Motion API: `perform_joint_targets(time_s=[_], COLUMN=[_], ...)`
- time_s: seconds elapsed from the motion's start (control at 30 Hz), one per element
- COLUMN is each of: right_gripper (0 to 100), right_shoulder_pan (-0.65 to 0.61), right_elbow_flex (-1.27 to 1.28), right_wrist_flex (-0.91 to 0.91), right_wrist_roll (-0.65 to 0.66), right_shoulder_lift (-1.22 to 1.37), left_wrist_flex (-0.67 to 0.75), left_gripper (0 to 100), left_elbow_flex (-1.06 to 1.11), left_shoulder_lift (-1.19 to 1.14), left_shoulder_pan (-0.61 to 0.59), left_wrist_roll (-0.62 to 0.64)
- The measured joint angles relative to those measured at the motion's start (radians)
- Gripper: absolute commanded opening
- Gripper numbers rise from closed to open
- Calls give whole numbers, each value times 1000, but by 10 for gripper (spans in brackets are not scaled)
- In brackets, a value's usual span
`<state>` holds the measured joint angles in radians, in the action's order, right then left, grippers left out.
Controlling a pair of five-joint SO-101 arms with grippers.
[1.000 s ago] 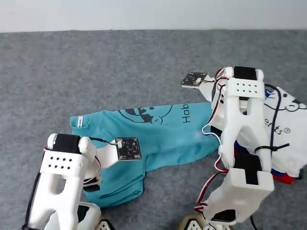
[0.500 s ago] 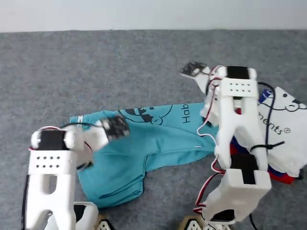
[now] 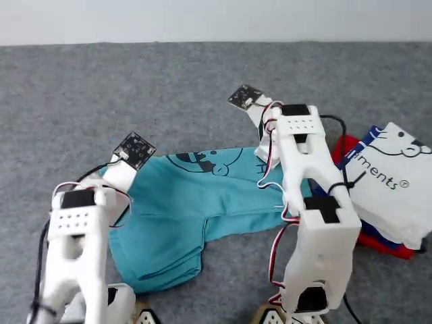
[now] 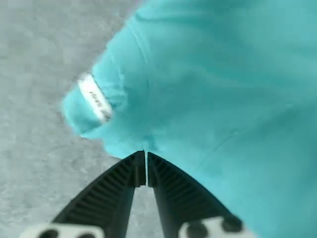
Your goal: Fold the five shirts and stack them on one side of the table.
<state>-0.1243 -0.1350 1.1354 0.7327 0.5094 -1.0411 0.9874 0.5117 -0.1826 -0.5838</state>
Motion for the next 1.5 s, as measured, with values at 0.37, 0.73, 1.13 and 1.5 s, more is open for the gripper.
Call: perform_joint_targets(time_s=[0.37,0.73,1.13,1.5], right_gripper=[9,9,9,11], right_shoulder_pan=[-6,-6,-52,-124], right_elbow_flex=[-285,-784,-1243,-1234], right_wrist_flex=[14,132,571,618], right_wrist_roll=[0,0,0,-91], right_shoulder_lift=[221,506,585,509], left_wrist_flex=[-193,-358,-575,-598], left_gripper=[13,13,13,13], left_elbow_flex=[-379,-861,-954,-954], left_shoulder_lift=[-594,-852,-783,-578], left_shoulder_pan=[-37,-74,-68,-296], left_wrist_roll=[0,5,-11,-17])
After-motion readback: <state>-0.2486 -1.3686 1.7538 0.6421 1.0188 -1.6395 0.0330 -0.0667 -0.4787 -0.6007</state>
